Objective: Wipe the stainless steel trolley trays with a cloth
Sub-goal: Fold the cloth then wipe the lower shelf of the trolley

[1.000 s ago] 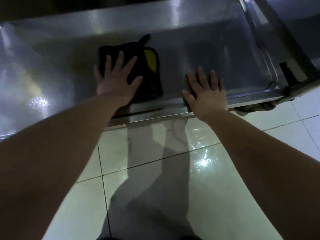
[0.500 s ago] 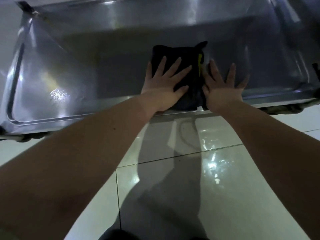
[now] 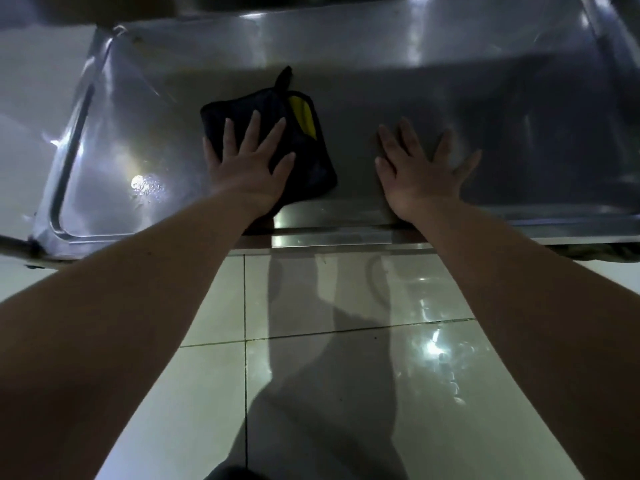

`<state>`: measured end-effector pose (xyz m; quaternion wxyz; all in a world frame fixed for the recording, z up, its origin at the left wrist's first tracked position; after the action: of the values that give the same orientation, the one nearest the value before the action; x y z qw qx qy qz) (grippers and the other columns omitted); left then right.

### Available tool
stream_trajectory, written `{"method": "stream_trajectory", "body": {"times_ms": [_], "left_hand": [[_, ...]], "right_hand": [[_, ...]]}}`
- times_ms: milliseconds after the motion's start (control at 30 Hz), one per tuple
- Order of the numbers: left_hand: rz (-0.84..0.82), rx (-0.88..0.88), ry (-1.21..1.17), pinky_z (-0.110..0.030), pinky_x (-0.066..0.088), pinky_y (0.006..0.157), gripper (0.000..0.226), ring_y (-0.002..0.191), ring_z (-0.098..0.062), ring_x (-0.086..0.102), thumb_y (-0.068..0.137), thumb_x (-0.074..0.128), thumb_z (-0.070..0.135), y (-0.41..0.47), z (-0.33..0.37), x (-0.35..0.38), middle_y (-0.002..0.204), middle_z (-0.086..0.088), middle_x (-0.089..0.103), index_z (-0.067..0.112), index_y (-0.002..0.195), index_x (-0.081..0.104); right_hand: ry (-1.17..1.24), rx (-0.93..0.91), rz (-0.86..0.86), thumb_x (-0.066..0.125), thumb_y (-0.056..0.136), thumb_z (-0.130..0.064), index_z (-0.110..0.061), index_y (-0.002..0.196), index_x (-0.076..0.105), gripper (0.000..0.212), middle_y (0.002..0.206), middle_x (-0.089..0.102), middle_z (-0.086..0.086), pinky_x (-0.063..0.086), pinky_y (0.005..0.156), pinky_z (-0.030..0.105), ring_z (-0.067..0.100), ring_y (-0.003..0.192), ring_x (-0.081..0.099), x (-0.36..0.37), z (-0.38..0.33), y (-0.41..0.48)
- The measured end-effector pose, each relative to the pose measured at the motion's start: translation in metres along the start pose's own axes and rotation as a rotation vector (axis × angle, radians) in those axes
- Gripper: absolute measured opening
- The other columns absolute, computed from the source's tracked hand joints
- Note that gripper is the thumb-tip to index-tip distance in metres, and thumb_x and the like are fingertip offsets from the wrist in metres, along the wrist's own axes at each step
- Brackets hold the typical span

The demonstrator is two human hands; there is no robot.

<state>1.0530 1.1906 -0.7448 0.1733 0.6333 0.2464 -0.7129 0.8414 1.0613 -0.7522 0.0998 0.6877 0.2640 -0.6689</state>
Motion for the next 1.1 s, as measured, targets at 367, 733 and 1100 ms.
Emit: {"method": "stream_trajectory", "body": {"times_ms": [367, 733, 1100], "left_hand": [[-0.036, 0.299, 0.015, -0.052, -0.010, 0.117, 0.057, 0.149, -0.021, -0.013, 0.093, 0.009, 0.067, 0.020, 0.044, 0.003, 0.162, 0.016, -0.010, 0.056, 0.147, -0.006], [-0.031, 0.149, -0.035, -0.057, -0.010, 0.116, 0.055, 0.149, -0.027, -0.010, 0.104, 0.017, 0.045, 0.078, 0.130, -0.008, 0.164, -0.006, -0.006, 0.031, 0.155, 0.003], [0.013, 0.099, -0.028, -0.065, -0.003, 0.113, 0.066, 0.150, -0.027, -0.006, 0.083, 0.019, 0.080, 0.081, 0.033, -0.007, 0.163, 0.015, 0.000, 0.060, 0.145, 0.007]], "right_hand": [[-0.058, 0.052, 0.068, 0.004, 0.098, -0.056, -0.050, 0.149, -0.009, 0.053, 0.161, -0.011, -0.019, -0.007, 0.102, 0.078, 0.044, 0.146, -0.010, 0.007, -0.008, -0.005], [-0.070, 0.048, 0.062, 0.002, 0.095, -0.059, -0.045, 0.150, -0.002, 0.057, 0.160, -0.015, -0.019, -0.009, 0.098, 0.079, 0.043, 0.145, -0.016, 0.010, -0.006, -0.001], [0.001, 0.016, 0.132, 0.007, 0.097, -0.057, -0.050, 0.149, -0.006, 0.054, 0.161, -0.007, -0.019, -0.008, 0.101, 0.078, 0.042, 0.146, -0.012, 0.010, -0.002, -0.004]]}}
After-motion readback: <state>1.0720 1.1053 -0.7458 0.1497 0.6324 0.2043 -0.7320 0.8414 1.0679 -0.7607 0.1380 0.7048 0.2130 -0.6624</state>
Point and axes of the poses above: each hand's wrist, its own y-axis towards the middle knuckle, its own x-axis out of the palm, z = x × y, the point moved 1 cm from there along y, towards the middle knuckle
